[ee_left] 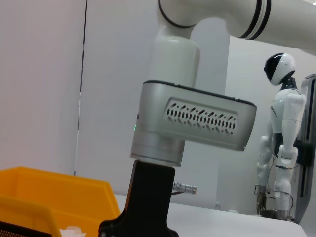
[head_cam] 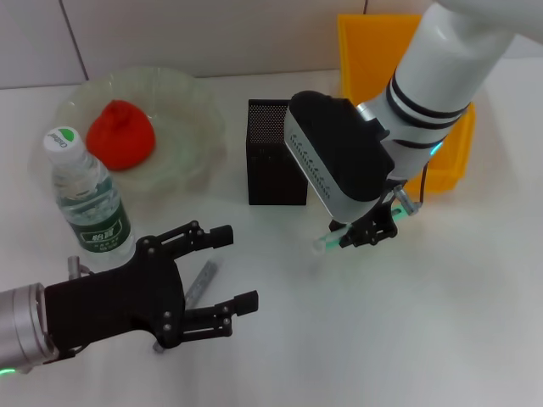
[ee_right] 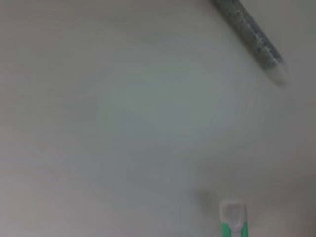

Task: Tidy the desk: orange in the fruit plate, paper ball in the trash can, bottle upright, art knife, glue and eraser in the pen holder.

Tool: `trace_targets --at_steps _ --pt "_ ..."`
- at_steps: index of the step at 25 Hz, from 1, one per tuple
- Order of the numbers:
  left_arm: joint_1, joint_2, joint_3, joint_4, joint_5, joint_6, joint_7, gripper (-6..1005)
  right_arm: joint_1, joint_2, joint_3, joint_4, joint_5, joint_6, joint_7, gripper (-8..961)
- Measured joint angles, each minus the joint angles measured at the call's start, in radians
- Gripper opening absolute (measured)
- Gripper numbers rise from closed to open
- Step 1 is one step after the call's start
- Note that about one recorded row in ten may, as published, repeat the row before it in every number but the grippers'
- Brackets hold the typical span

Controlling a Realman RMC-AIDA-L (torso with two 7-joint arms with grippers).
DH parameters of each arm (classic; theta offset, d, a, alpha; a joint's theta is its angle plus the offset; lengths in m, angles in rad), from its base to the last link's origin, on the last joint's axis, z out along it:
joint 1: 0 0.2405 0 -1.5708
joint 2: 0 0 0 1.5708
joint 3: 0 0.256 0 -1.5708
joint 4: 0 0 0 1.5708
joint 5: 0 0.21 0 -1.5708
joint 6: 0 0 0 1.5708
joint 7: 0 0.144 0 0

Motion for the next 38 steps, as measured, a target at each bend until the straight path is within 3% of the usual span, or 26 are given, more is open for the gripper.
trace_targets --at_steps 17,29,38 --pt "-0.023 0.0 -0.001 0.001 -0.001 0.0 -0.01 848 -0.155 -0.007 0.077 -0.474 -0.004 -0.149 0.107 173" --pt "-0.028 0.0 0.003 -0.001 -0.002 0.007 -0.018 848 -0.193 -0.006 0.079 -0.667 -0.015 -0.193 0.183 172" --pt "-0.031 0.0 0.001 0.001 -0.001 0.012 -0.022 848 -0.209 -0.006 0.14 -0.772 -0.006 -0.177 0.191 172"
